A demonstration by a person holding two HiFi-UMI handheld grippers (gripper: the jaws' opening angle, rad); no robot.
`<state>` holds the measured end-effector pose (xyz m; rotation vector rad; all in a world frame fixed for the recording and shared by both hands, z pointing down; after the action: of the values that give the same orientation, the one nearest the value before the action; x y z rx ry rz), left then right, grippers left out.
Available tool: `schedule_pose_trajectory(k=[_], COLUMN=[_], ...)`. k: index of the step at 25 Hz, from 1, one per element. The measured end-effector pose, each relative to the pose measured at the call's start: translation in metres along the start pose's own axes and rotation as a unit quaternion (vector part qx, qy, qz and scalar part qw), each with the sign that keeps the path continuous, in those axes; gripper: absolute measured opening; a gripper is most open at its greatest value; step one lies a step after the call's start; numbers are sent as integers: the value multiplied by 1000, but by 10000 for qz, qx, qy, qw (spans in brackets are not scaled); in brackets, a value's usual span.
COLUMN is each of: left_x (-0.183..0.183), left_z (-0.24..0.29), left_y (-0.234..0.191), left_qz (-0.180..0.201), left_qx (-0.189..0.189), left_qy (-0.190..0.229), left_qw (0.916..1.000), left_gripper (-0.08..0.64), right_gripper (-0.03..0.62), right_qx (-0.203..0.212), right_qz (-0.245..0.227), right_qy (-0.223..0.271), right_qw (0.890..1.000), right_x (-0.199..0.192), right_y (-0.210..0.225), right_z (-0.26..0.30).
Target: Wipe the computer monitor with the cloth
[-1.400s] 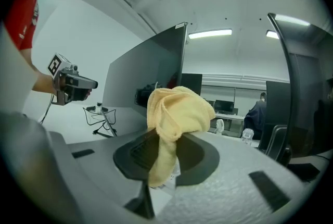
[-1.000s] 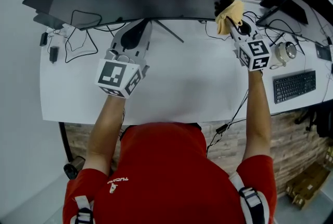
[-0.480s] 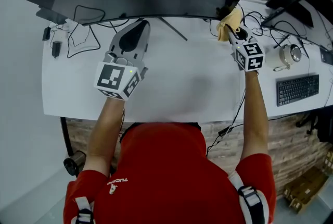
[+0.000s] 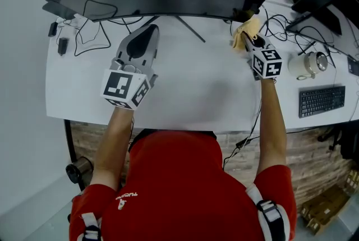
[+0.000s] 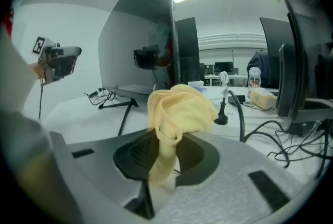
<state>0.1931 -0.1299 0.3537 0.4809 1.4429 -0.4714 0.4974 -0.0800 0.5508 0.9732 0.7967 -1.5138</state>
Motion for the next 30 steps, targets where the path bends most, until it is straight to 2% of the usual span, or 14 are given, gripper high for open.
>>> schedule_pose_trajectory(k=[3,7,17,30], left_x=[-1,-3,-6,-11], left_z=[-2,-6,-20,-46], left_y=[-1,-4,-31,-89], left_qz=[3,13,-45,-181], left_qx=[15,41,126,226], left_qy=[-21,-40,-20,-4], left_qw=[10000,10000,9999,9996], left_gripper=[9,9,9,9], right_gripper=[77,77,80,78], right_qx=[301,589,737,930], right_qz=[329,443,598,665], right_qy=[52,51,231,288], right_qw=[9990,9973,9952,9930], right_x=[2,5,26,49], right_y=[-10,-28,-56,-114], right_z=[5,18,44,83])
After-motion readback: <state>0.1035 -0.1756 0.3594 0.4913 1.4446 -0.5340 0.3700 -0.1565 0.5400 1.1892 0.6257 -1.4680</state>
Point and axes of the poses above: the fingertips, and each gripper's own axes: z forward along the fingers, y to its right, x out of its top, the point moved 3 cm from there along -z, backward along the fingers, and after that the axes turned 2 degrees about -z, right-handed, at the moved point
